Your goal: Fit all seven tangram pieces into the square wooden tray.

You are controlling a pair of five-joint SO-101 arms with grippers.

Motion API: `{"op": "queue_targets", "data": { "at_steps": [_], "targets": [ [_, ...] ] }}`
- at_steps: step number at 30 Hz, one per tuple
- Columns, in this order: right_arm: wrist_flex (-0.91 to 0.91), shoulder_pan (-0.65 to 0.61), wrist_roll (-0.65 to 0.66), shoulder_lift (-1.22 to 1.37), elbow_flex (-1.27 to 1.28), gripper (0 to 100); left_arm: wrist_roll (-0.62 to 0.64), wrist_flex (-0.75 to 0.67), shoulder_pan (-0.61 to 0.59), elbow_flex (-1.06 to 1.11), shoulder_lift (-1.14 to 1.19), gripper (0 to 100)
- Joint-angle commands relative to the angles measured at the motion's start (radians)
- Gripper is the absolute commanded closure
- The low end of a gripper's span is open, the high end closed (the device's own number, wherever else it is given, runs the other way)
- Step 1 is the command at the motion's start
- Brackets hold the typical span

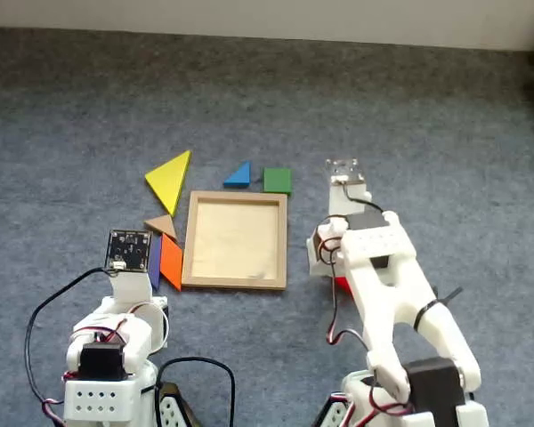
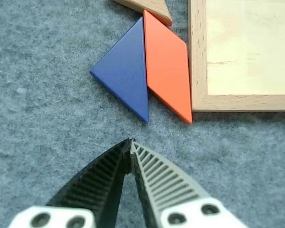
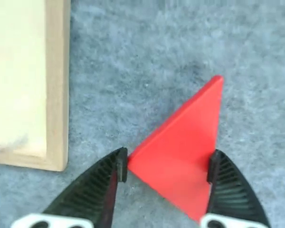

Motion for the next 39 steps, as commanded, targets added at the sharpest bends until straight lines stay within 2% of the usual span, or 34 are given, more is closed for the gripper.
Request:
{"op": "queue_targets", "data": {
  "at_steps": [1, 5, 9, 13, 16, 22, 25, 31, 39],
  "targets": [
    [0.070, -0.082, -0.008, -0.119, -0.065, 79.7, -0.006, 0.005, -0.015, 0.019, -0.013, 99],
    [0.076, -0.183, -0.015, -0.124, -0.125, 79.7, -0.006, 0.005, -0.015, 0.019, -0.013, 99],
    [0.087, -0.231, -0.015, -0.058, -0.226, 79.7, -0.006, 0.005, -0.015, 0.019, -0.013, 99],
    [0.194, -0.229, -0.018, 0.031, -0.351, 79.7, -0.006, 0.005, -0.015, 0.019, -0.013, 99],
    [0.252, -0.229, -0.084, 0.061, -0.404, 79.0, -0.006, 0.005, -0.015, 0.019, -0.013, 99],
    [0.323, -0.188, -0.094, -0.018, -0.390, 67.4, -0.006, 0.005, -0.015, 0.019, -0.013, 99],
    [0.288, -0.145, -0.091, -0.090, -0.294, 67.3, -0.006, 0.005, -0.015, 0.019, -0.013, 99],
    [0.102, -0.062, -0.044, -0.165, -0.030, 67.0, -0.006, 0.005, -0.015, 0.019, -0.013, 99],
    [0.002, -0.021, -0.043, -0.039, 0.031, 67.0, -0.006, 0.005, -0.015, 0.019, -0.013, 99]
  ]
}}
